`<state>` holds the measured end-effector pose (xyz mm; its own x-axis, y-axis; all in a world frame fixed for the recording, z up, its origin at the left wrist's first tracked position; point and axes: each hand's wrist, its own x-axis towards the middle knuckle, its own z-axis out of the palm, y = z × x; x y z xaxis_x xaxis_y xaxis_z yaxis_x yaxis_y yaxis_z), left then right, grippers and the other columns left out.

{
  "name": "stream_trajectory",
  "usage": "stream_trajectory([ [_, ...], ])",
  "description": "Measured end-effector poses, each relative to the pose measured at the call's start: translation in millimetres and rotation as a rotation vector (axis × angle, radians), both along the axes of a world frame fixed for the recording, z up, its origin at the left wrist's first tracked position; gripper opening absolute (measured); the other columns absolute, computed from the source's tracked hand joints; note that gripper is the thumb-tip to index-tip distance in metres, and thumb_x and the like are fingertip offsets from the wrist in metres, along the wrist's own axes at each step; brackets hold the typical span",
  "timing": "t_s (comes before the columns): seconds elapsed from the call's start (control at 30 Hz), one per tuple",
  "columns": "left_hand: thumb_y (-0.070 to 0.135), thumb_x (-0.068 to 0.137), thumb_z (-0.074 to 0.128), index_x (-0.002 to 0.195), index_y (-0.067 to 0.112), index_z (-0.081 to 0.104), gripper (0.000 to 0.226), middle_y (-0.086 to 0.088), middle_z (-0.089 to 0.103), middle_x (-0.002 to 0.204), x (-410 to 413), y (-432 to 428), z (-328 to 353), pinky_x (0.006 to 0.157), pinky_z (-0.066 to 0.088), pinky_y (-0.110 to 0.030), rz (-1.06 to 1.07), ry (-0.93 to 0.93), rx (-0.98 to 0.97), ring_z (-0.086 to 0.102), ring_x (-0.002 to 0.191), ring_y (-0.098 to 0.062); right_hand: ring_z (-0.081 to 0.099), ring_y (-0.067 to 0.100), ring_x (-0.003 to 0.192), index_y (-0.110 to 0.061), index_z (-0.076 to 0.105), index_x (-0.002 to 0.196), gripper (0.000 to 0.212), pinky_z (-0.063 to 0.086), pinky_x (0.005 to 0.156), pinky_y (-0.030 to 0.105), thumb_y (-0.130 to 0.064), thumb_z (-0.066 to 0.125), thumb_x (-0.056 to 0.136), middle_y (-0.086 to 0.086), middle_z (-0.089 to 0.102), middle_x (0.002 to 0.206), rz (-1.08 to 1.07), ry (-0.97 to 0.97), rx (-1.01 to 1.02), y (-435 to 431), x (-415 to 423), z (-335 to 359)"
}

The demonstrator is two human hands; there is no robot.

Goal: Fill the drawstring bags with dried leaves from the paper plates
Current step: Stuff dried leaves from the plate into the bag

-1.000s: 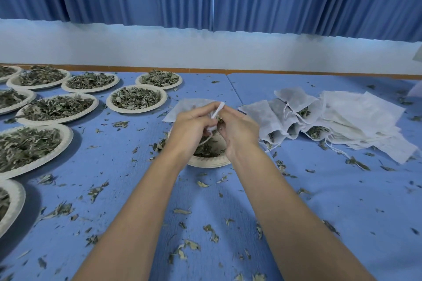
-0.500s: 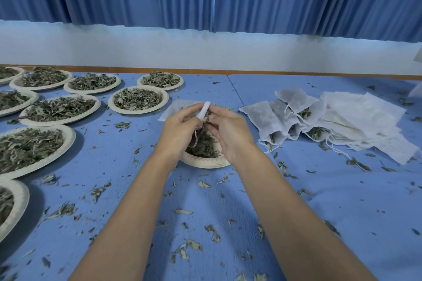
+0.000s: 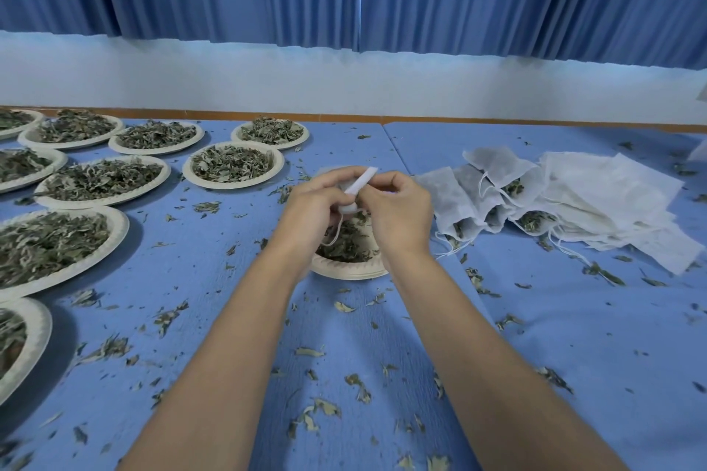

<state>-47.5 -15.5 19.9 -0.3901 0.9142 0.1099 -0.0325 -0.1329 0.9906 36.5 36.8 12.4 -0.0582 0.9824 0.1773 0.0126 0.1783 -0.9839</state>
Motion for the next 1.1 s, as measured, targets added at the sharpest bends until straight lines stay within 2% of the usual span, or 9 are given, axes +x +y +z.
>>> stream_trajectory([
  [0.07, -0.007, 0.083, 0.043, 0.092, 0.022, 0.075, 0.044, -0.001, 0.069, 0.083, -1, 0, 0, 0.091, 0.050, -0.040, -0.012, 0.017, 0.003, 0.061, 0.075, -0.013, 0.056, 0.010, 0.065, -0.024, 0.063, 0.062, 0.019, 0.047, 0.064, 0.027, -0.014, 0.072, 0.074, 0.000, 0.066, 0.074, -0.033, -0.049, 0.061, 2, 0, -2],
  [0.17, -0.006, 0.082, 0.043, 0.095, 0.019, 0.075, 0.043, -0.006, 0.072, 0.094, -2, -1, -1, 0.095, 0.049, -0.038, -0.021, 0.043, -0.007, 0.063, 0.082, -0.015, 0.047, 0.002, 0.070, -0.030, 0.058, 0.064, 0.021, 0.036, 0.055, 0.010, -0.021, 0.073, 0.076, -0.009, 0.046, 0.083, -0.090, -0.192, 0.142, 7, 2, -4],
  [0.27, -0.006, 0.082, 0.042, 0.093, 0.018, 0.075, 0.043, -0.004, 0.073, 0.094, -2, -1, -1, 0.086, 0.052, -0.031, -0.060, 0.007, 0.000, 0.066, 0.082, -0.012, 0.045, -0.009, 0.071, -0.027, 0.048, 0.070, 0.026, 0.036, 0.057, 0.006, -0.017, 0.070, 0.079, -0.012, 0.036, 0.086, -0.116, -0.159, 0.141, 10, 1, -7],
  [0.37, -0.008, 0.081, 0.041, 0.078, 0.016, 0.076, 0.042, 0.000, 0.074, 0.086, -4, -2, 4, 0.068, 0.052, -0.018, -0.094, -0.040, 0.030, 0.068, 0.078, -0.009, 0.050, 0.006, 0.075, -0.025, 0.043, 0.077, 0.029, 0.042, 0.066, 0.017, -0.017, 0.071, 0.076, -0.006, 0.047, 0.090, -0.107, -0.041, 0.036, 13, 2, -10],
  [0.57, -0.008, 0.078, 0.038, 0.053, 0.016, 0.071, 0.048, 0.002, 0.070, 0.070, -2, -3, 9, 0.067, 0.054, -0.022, -0.138, 0.006, 0.041, 0.066, 0.071, -0.009, 0.051, 0.009, 0.060, -0.022, 0.051, 0.070, 0.023, 0.046, 0.063, 0.031, -0.010, 0.068, 0.080, -0.006, 0.055, 0.066, 0.003, -0.031, -0.006, 15, 2, -10],
  [0.67, -0.006, 0.081, 0.038, 0.062, 0.011, 0.065, 0.037, 0.002, 0.065, 0.067, -5, -4, 9, 0.068, 0.055, -0.028, -0.029, -0.032, 0.067, 0.063, 0.067, -0.011, 0.048, 0.009, 0.059, -0.022, 0.049, 0.066, 0.025, 0.041, 0.061, 0.030, -0.014, 0.069, 0.079, -0.007, 0.052, 0.065, 0.025, -0.019, 0.000, 14, 1, -5],
  [0.83, -0.003, 0.088, 0.050, 0.092, 0.014, 0.052, 0.018, 0.005, 0.056, 0.066, -10, -5, 12, 0.052, 0.051, -0.020, 0.151, -0.099, 0.127, 0.059, 0.052, -0.004, 0.064, 0.030, 0.078, -0.014, 0.052, 0.075, 0.021, 0.052, 0.084, 0.053, -0.021, 0.071, 0.082, 0.009, 0.060, 0.079, 0.148, 0.022, -0.014, 7, -2, 3],
  [0.93, -0.004, 0.087, 0.057, 0.107, 0.013, 0.047, 0.027, 0.008, 0.059, 0.060, -17, -5, 11, 0.052, 0.049, -0.017, 0.193, -0.035, 0.162, 0.060, 0.053, -0.003, 0.065, 0.012, 0.070, -0.011, 0.052, 0.081, 0.017, 0.056, 0.085, 0.039, -0.018, 0.066, 0.087, 0.003, 0.057, 0.078, 0.329, 0.121, -0.085, 4, -1, 7],
  [1.1, -0.005, 0.084, 0.061, 0.089, 0.021, 0.053, 0.028, -0.009, 0.057, 0.083, -22, -5, 3, 0.052, 0.049, -0.013, 0.337, 0.154, 0.124, 0.057, 0.060, -0.005, 0.061, 0.009, 0.070, -0.011, 0.050, 0.078, 0.018, 0.057, 0.074, 0.021, -0.004, 0.063, 0.088, 0.009, 0.054, 0.085, 0.420, 0.216, -0.092, 2, 0, 6],
])
